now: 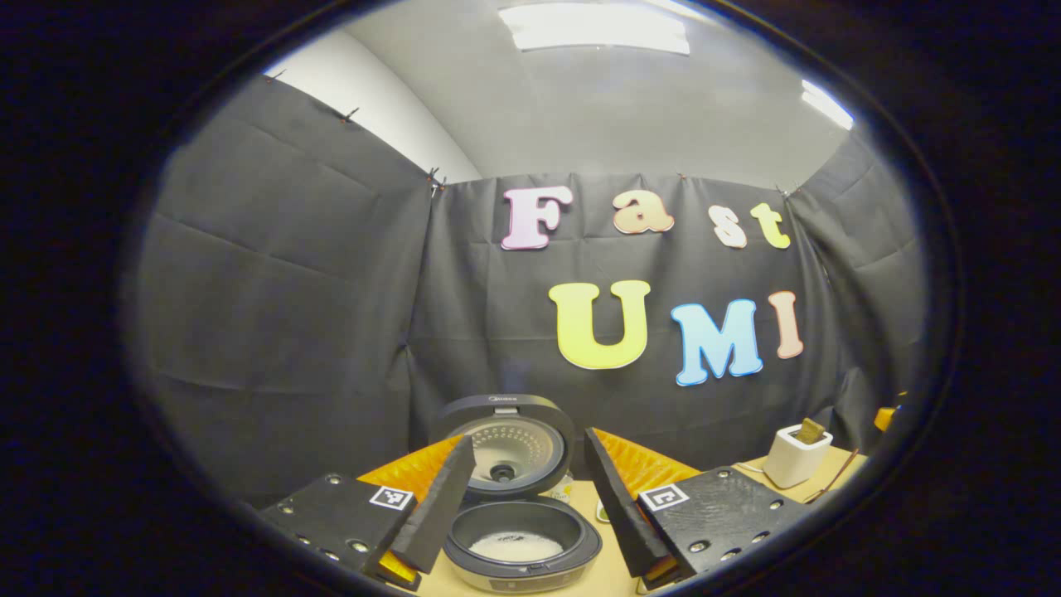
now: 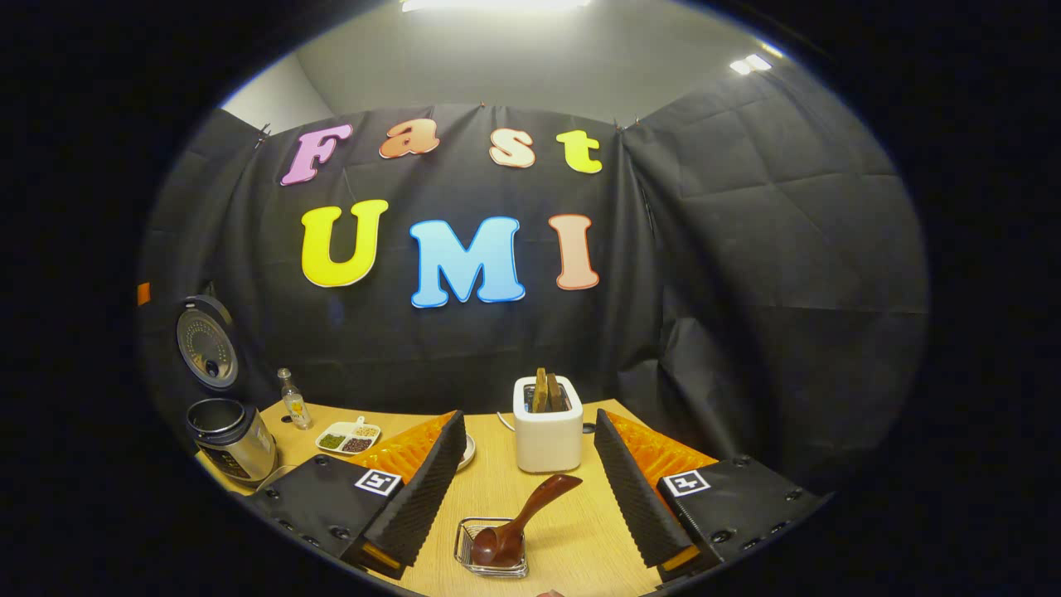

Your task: Close the left gripper, press the button to open the rice cooker; take a wooden spoon from the chopstick holder with the right hand, scoop a spoonful of rice and pour it into the rice cooker, then put the wooden spoon back into the chopstick holder.

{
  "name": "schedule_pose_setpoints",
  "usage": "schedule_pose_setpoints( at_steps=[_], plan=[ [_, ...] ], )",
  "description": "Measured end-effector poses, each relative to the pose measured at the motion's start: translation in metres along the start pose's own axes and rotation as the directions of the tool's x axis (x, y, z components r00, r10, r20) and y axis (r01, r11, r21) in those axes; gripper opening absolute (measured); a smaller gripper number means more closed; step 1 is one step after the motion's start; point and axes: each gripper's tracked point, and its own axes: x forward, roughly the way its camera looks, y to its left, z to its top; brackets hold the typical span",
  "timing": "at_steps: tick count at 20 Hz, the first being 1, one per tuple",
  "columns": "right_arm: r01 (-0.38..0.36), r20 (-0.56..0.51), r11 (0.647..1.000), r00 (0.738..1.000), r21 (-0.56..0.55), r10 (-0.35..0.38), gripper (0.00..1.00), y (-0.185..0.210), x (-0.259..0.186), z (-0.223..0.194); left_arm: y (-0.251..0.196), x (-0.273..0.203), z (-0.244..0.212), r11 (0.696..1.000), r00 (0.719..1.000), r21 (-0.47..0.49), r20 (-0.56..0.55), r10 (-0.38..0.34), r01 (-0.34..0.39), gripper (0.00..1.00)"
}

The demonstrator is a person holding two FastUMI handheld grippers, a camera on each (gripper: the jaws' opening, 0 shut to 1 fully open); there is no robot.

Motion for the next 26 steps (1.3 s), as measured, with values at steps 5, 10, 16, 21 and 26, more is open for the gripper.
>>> schedule_pose_setpoints(
  at_steps=[5,10,16,21,26],
  plan=[
    [0.015,-0.110,0.997,0.994,0.072,-0.007,0.98,-0.008,0.030,-0.042,0.012,-0.023,0.006,0.999,1.000,0.033,-0.006,0.020,-0.020,0.83],
    [0.034,-0.235,0.987,0.972,0.157,0.004,0.98,-0.012,0.049,-0.085,0.022,-0.040,0.009,0.996,0.999,0.077,-0.009,0.043,-0.042,0.80],
    [0.055,-0.396,0.949,0.915,0.311,0.077,0.98,0.002,0.055,-0.145,0.034,-0.050,0.000,0.994,0.997,0.092,-0.041,0.070,-0.066,0.80],
    [0.071,-0.459,0.921,0.880,0.383,0.123,0.68,0.013,0.058,-0.172,0.048,-0.054,-0.008,0.992,0.994,0.098,-0.066,0.092,-0.086,0.83],
    [0.087,-0.465,0.917,0.878,0.390,0.114,0.19,0.013,0.046,-0.162,0.054,-0.055,-0.014,0.991,0.992,0.096,-0.085,0.096,-0.088,0.80]
  ],
)
